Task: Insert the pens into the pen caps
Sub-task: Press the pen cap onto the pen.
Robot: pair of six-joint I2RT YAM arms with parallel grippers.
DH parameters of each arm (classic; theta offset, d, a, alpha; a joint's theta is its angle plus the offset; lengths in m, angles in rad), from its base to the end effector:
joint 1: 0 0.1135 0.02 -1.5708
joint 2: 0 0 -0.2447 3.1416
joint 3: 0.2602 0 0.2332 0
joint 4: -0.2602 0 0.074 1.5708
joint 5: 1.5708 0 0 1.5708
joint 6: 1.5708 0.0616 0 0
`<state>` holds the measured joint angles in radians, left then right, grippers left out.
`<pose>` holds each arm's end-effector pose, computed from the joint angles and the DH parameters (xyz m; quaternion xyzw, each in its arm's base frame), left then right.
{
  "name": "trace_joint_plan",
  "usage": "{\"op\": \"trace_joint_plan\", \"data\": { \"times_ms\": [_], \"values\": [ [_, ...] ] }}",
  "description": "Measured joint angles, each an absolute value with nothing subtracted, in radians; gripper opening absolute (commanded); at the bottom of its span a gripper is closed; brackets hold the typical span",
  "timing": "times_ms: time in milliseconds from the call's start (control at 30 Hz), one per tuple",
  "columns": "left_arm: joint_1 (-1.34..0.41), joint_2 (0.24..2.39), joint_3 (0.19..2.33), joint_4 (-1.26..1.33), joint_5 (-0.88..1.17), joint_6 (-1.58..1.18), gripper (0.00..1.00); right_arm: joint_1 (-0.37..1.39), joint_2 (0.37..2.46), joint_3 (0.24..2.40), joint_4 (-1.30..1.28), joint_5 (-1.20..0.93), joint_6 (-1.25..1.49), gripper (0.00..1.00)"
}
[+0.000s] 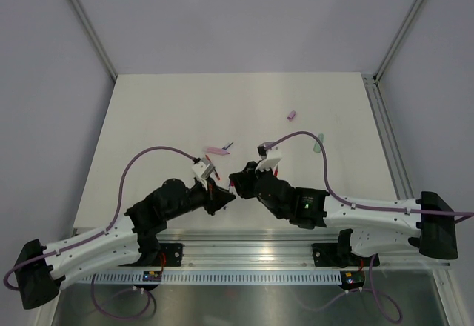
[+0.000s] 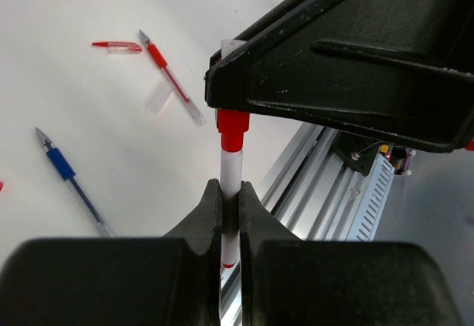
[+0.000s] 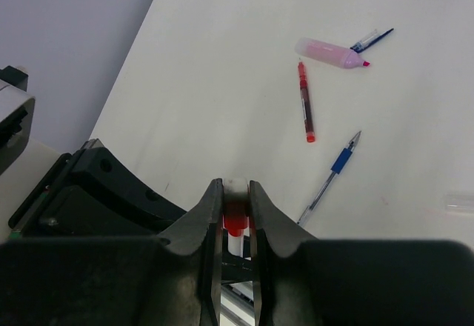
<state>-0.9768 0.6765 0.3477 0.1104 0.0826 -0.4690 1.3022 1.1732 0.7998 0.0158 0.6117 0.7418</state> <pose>0.1044 -0.1636 0.2214 0.2208 0.7478 -0.4378 0.4476 0.1067 0.2543 0.2692 -0.0517 0.8004 0.3347 0.4946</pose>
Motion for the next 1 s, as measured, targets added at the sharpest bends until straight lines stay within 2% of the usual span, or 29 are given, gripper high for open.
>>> {"op": "trace_joint_plan", "data": {
  "times_ms": [233, 500, 733, 1000],
  "values": [
    [-0.916, 0.680, 0.352, 0.090, 0.129, -0.480, 0.00, 1.303, 1.223, 0.824, 0.031, 0.646, 0.740, 0.00],
    [-0.900, 0.709, 0.354, 0.090, 0.204, -0.505, 0.00, 1.309, 1.189, 0.743, 0.085, 0.645, 0.812, 0.00],
    [-0.865, 0.724, 0.359, 0.051, 0.192, -0.518, 0.00, 1.319, 1.304, 0.847, 0.035, 0.678, 0.764, 0.00],
    [-0.864, 0.729, 0.359, 0.042, 0.271, -0.522, 0.00, 1.346, 1.222, 0.714, 0.112, 0.693, 0.879, 0.00]
  ]
}}
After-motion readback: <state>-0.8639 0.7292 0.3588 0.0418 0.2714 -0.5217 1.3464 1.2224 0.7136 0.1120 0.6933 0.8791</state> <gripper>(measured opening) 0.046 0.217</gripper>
